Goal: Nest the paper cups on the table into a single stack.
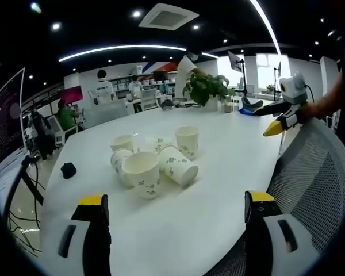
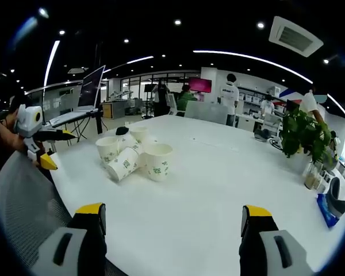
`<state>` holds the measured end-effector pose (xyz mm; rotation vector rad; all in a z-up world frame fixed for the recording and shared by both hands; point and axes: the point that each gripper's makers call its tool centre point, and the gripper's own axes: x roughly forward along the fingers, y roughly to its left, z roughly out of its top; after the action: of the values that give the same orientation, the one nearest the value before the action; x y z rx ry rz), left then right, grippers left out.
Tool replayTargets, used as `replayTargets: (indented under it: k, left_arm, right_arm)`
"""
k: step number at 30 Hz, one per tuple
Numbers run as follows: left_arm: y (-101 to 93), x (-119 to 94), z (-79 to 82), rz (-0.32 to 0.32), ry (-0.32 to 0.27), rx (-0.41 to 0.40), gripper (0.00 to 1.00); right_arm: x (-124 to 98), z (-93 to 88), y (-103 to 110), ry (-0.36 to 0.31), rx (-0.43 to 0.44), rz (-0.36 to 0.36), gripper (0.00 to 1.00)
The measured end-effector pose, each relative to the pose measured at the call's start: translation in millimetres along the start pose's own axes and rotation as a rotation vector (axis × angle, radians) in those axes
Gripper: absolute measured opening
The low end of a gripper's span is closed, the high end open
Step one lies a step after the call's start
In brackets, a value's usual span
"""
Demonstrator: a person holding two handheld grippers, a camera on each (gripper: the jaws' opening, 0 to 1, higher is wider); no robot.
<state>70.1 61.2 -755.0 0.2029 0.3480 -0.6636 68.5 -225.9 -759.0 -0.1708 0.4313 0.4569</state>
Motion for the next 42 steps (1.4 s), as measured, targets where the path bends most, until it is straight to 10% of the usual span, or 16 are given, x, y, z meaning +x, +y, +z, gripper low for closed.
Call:
replayTargets:
  k: [42]
  left_arm:
    - [55.1, 30.6, 33.2, 0.042, 0.006, -0.009, 0.81]
  right_arm:
    - [-1.3, -0.9, -2.2, 0.010, 0.006, -0.015, 0.98]
